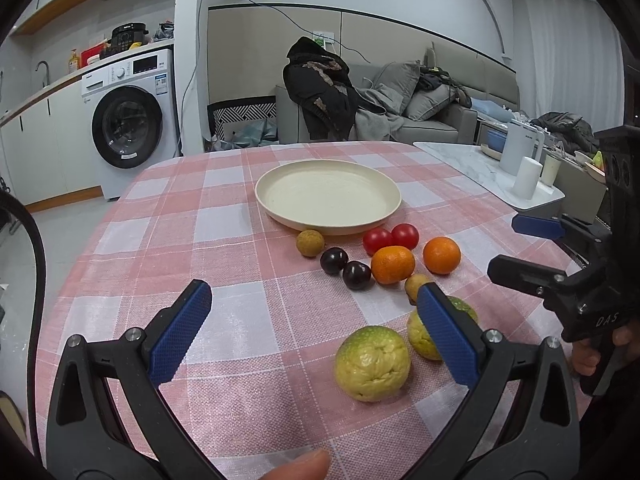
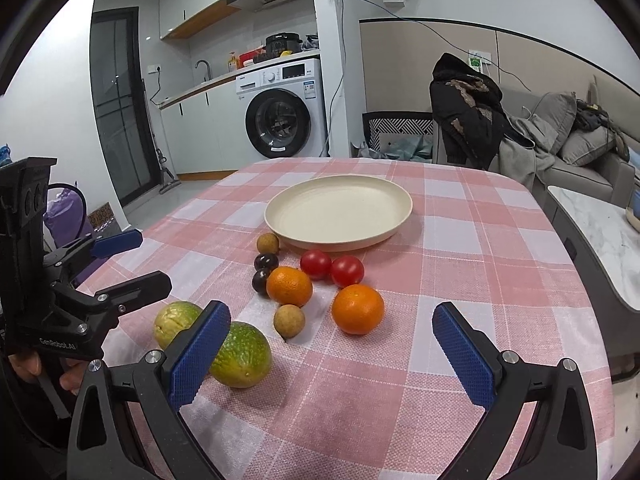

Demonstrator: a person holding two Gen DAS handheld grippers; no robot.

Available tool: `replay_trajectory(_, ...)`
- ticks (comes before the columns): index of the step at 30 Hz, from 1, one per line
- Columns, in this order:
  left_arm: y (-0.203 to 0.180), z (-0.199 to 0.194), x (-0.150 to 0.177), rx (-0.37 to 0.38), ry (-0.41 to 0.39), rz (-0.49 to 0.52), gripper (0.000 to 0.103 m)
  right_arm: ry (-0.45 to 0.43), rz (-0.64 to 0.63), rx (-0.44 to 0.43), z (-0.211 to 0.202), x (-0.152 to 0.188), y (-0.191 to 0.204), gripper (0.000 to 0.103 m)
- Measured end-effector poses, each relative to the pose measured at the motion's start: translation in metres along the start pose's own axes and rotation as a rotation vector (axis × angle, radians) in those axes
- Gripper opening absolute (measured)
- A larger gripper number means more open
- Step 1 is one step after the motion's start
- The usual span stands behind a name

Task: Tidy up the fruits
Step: 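Grasp the pale yellow citrus with the left tool while the right tool grasps the green citrus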

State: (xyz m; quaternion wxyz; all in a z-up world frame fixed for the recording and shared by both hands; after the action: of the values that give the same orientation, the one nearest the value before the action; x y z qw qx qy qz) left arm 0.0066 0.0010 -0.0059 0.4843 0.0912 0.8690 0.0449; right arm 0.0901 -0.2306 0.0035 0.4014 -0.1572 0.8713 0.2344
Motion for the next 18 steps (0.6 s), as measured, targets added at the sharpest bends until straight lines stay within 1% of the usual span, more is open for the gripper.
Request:
replay_trajectory(3,0.002,0.000,0.001,0.001,0.016,0.020,0.102,0.019,-0.019,-0.002,0.001,0.001,0.005,0.103)
replay_trajectory(7,0.004,0.002,0.005,0.011,0.043,0.034,0.102,0.091,-0.034,-0.017,0.011,0.005,0.015,0.103)
replay_trajectory(11,0.009,0.006,0.009,0.028,0.077,0.014,0.102,0.172,-0.043,-0.044,0.023,0.013,0.024,0.103)
replay_trajectory(14,0.011,0.012,0.011,0.037,0.102,0.002,0.102,0.215,-0.036,-0.078,0.030,0.017,0.029,0.103)
replay_trajectory(17,0.008,0.017,0.012,0.042,0.114,0.005,0.102,0.258,-0.038,-0.107,0.036,0.023,0.035,0.101)
replay_trajectory(18,0.008,0.018,0.013,0.042,0.118,0.009,0.102,0.269,-0.042,-0.110,0.038,0.025,0.037,0.098)
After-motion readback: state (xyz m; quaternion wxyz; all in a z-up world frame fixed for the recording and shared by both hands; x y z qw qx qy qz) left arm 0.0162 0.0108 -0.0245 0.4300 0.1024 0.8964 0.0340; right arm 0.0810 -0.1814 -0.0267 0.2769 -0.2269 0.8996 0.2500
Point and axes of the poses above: each gripper's, at about its wrist camera, not at the fingertips, and z roughly the way its jaws point, y to its left, x to its underside, the point moved 1 cm from there along z, roughly the way its jaws point, and after that the axes turned 14 degrees about z, right-handed, at the moved point
